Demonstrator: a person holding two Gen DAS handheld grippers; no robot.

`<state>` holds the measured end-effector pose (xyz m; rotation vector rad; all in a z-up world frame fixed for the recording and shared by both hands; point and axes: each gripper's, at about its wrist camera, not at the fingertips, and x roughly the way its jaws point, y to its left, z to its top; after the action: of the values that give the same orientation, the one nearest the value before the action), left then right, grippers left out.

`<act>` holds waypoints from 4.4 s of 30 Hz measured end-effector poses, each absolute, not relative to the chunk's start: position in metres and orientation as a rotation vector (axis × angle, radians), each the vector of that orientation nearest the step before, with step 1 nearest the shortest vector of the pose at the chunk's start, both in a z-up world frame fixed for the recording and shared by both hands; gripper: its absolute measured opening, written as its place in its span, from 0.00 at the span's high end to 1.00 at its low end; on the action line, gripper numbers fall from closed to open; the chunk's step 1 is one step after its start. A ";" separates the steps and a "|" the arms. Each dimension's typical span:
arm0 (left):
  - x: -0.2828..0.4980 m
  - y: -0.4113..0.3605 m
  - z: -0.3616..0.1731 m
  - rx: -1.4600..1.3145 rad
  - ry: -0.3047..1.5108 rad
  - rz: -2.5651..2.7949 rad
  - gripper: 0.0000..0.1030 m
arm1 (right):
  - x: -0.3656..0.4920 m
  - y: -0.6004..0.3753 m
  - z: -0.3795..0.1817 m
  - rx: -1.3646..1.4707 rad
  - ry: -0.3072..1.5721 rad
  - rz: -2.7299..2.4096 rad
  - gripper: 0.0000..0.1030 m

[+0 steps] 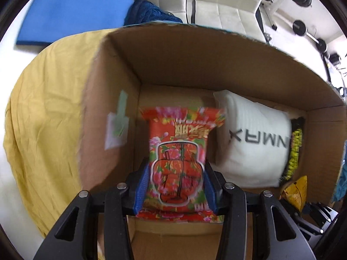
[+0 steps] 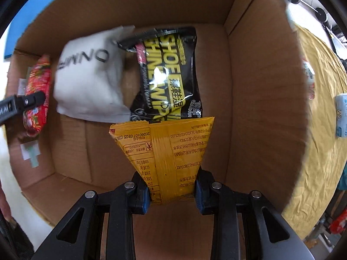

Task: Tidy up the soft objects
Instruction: 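Lower both bags into the box and open both grippers, then move both grippers back toward the last two snacks on the table, then grasp the panda-print snack bag with the left gripper while the right grasps the blue-white milk pouch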

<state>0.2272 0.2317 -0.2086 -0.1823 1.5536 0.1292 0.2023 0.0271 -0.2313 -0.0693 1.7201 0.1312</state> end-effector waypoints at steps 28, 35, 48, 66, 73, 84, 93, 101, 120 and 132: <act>0.216 0.237 -0.186 -0.182 1.531 0.090 0.56 | 0.201 0.048 -0.229 -0.100 1.696 0.123 0.41; 0.178 0.234 -0.152 -0.166 1.464 0.087 0.50 | 0.191 0.048 -0.192 -0.073 1.624 0.149 0.30; 0.108 0.212 -0.089 -0.171 1.328 0.061 0.08 | 0.136 0.033 -0.106 -0.055 1.465 0.191 0.07; 0.070 0.152 -0.012 -0.175 1.183 0.055 0.01 | 0.099 -0.033 -0.020 0.047 1.346 0.262 0.00; 0.096 0.067 -0.010 -0.130 1.207 -0.037 0.01 | 0.113 -0.124 -0.023 0.107 1.355 0.139 0.00; 0.207 -0.078 -0.069 -0.005 1.373 -0.185 0.01 | 0.158 -0.310 -0.052 0.168 1.389 -0.130 0.00; 0.294 -0.120 -0.136 0.060 1.509 -0.118 0.01 | 0.219 -0.375 -0.106 0.200 1.479 -0.136 0.00; 0.334 -0.129 -0.201 0.110 1.629 -0.089 0.01 | 0.275 -0.381 -0.178 0.147 1.599 -0.110 0.00; 0.346 -0.145 -0.258 0.168 1.736 -0.096 0.48 | 0.310 -0.386 -0.257 0.122 1.759 -0.119 0.35; 0.280 -0.157 -0.231 0.024 1.705 -0.164 0.61 | 0.253 -0.373 -0.243 0.116 1.772 -0.059 0.45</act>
<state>0.2801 -0.1571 -0.2315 0.0242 1.7054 -0.1638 0.2529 -0.3726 -0.2426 0.1157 1.7718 -0.0586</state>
